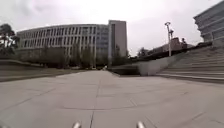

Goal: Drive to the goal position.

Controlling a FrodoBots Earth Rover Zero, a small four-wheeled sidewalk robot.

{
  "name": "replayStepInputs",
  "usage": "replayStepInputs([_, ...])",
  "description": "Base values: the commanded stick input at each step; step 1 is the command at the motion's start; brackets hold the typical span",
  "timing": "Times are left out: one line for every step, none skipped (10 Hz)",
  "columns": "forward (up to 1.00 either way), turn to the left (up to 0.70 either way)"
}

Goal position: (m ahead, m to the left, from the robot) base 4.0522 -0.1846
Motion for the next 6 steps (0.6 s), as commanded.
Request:
replayStepInputs([0.85,0.00])
replayStepInputs([0.85,0.00])
replayStepInputs([0.85,0.00])
replayStepInputs([0.85,0.00])
replayStepInputs([0.85,0.00])
replayStepInputs([0.85,0.00])
